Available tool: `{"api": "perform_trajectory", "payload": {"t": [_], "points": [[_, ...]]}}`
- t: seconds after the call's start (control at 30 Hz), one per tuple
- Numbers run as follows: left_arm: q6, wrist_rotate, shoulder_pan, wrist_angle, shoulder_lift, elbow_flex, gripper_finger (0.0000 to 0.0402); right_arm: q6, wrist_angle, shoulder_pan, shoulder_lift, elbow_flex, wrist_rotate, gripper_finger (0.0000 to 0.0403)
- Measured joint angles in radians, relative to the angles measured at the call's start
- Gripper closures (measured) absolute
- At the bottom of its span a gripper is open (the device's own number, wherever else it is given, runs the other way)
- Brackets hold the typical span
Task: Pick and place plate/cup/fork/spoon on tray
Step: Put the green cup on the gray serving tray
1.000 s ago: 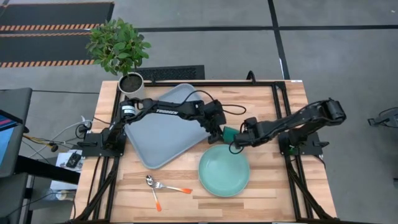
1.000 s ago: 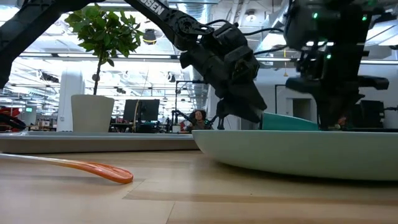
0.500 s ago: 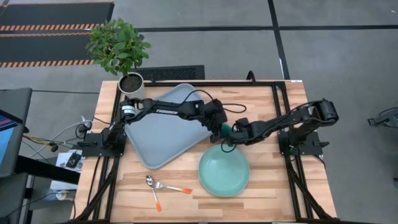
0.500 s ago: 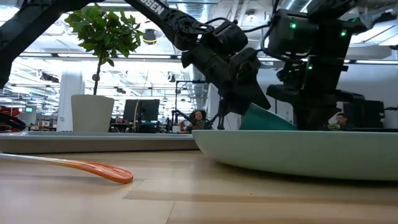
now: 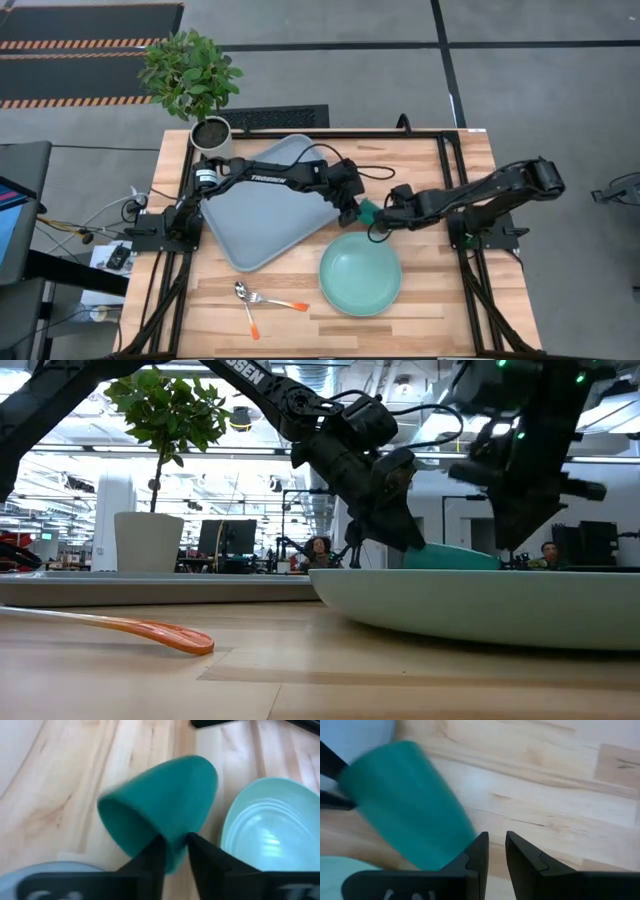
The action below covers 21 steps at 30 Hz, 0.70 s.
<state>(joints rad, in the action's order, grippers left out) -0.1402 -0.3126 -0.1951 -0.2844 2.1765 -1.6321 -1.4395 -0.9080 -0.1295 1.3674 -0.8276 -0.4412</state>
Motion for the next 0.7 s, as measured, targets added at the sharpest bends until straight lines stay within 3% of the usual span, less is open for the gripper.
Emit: {"api": "perform_trajectory", "payload": {"t": [0.13, 0.47, 0.7], "points": [[0.000, 0.004, 0.000, 0.012, 0.000, 0.000, 0.0393, -0.047, -0.039, -0.027, -0.061, 0.000, -0.036, 0.0312], [-0.014, -0.015, 0.000, 0.046, 0.000, -0.001, 0.0400, -0.061, -0.075, -0.057, -0.127, 0.000, -0.069, 0.0312], [-0.033, -0.031, 0.000, -0.031, -0.038, -0.091, 0.0401, -0.231, -0.298, -0.096, -0.165, 0.000, -0.087, 0.0312]]}}
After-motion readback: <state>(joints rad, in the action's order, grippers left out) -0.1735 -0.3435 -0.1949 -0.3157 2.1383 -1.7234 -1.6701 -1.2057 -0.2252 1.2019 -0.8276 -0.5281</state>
